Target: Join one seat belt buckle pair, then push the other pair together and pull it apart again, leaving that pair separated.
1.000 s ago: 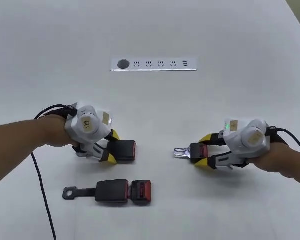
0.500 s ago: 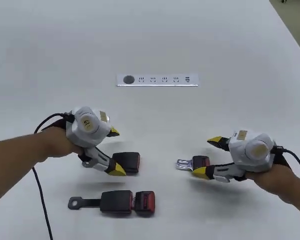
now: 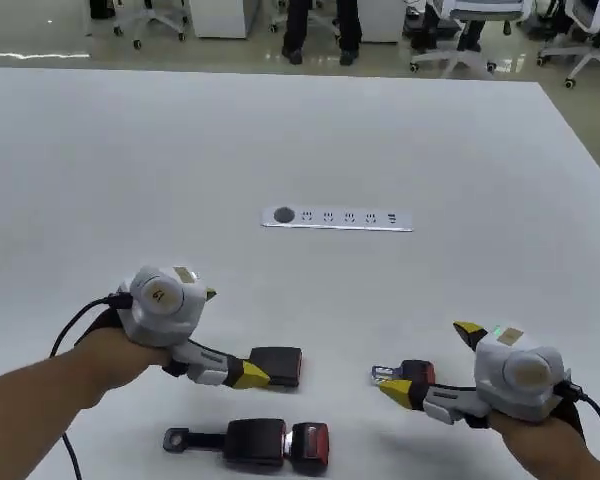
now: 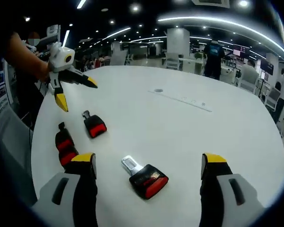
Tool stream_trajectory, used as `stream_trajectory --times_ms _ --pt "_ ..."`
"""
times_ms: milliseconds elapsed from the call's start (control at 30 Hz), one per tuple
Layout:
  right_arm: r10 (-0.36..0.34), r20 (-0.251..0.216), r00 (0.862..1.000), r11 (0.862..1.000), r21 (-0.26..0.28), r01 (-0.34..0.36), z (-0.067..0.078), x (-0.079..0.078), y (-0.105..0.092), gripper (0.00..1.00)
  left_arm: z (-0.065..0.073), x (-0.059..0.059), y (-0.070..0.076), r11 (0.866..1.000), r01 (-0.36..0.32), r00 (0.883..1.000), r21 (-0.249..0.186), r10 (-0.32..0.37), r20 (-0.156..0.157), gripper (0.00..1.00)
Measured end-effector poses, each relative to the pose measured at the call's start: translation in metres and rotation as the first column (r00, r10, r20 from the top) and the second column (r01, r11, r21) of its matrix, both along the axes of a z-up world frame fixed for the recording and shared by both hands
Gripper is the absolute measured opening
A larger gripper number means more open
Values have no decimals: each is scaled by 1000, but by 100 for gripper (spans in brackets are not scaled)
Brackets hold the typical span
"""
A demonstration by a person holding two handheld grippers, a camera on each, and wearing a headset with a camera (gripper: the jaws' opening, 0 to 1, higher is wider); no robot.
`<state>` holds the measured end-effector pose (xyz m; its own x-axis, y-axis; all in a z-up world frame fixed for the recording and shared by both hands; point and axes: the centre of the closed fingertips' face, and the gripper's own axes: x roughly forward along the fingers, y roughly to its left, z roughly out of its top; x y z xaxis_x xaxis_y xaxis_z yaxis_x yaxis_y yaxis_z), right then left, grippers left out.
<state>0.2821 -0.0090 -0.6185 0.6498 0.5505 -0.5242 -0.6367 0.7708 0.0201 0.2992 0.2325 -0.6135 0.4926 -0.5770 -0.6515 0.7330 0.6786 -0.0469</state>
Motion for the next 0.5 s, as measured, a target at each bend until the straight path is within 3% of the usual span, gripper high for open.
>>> stream_trajectory --times_ms 67,167,267,333,467,500 --pt "-21 13 1000 1000 21 20 6 -5 0 94 13 -8 0 999 -34 999 -33 35 23 100" --pt "-46 14 999 999 17 46 10 -13 -1 94 14 -17 10 996 -76 997 -55 77 13 100" --pt "-66 28 997 997 31 65 20 -24 2 95 25 -28 17 988 -132 990 -84 135 29 100" --pt "-80 38 996 996 34 79 23 -29 2 96 23 -33 24 982 -154 987 -110 159 35 100" --pt "-94 48 994 995 46 92 28 -40 3 97 21 -49 33 979 -177 983 -102 182 37 100" --pt "-97 52 994 994 46 94 29 -44 3 98 21 -54 37 971 -201 978 -130 206 27 100"
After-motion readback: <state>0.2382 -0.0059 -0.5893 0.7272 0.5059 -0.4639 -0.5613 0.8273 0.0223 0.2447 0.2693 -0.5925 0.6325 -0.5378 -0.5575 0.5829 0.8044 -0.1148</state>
